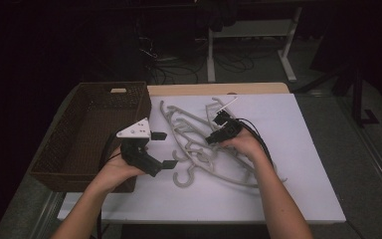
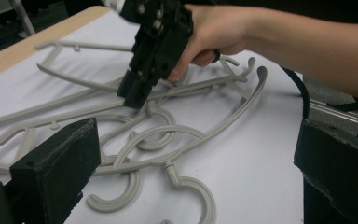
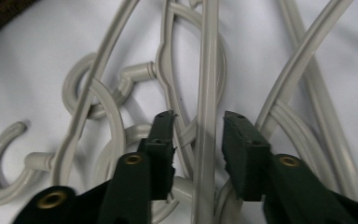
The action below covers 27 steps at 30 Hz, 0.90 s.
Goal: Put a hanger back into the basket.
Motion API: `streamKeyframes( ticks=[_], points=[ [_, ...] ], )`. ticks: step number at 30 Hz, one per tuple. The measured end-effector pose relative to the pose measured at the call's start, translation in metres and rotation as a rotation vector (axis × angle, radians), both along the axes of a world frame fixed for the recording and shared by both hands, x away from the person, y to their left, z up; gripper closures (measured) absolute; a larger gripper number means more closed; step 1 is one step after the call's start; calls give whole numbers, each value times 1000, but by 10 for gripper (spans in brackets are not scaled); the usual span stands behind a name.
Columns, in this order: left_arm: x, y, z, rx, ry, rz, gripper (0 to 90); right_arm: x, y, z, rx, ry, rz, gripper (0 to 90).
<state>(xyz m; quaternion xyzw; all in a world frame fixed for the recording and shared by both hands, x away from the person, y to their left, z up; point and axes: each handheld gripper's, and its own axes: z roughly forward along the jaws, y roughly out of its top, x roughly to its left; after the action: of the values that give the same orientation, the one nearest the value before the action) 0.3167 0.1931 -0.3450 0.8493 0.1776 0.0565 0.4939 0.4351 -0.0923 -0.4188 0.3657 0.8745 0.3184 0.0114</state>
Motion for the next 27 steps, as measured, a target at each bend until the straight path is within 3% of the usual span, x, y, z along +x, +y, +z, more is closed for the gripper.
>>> streamKeyframes(
  ticks=[5, 8, 19, 27],
  points=[
    [-2, -5, -4, 0, 13, -4, 3, -11, -12, 13, 23, -56, -9, 553],
    [-2, -7, -8, 5, 22, -1, 3, -24, -27, 20, 20, -91, -28, 574],
    [-8, -18, -23, 6, 50, 14, 3, -55, -58, 20, 8, -122, -66, 592],
    [-8, -23, -42, 7, 67, 29, 3, -90, -63, 17, 33, -127, -10, 585]
  ],
)
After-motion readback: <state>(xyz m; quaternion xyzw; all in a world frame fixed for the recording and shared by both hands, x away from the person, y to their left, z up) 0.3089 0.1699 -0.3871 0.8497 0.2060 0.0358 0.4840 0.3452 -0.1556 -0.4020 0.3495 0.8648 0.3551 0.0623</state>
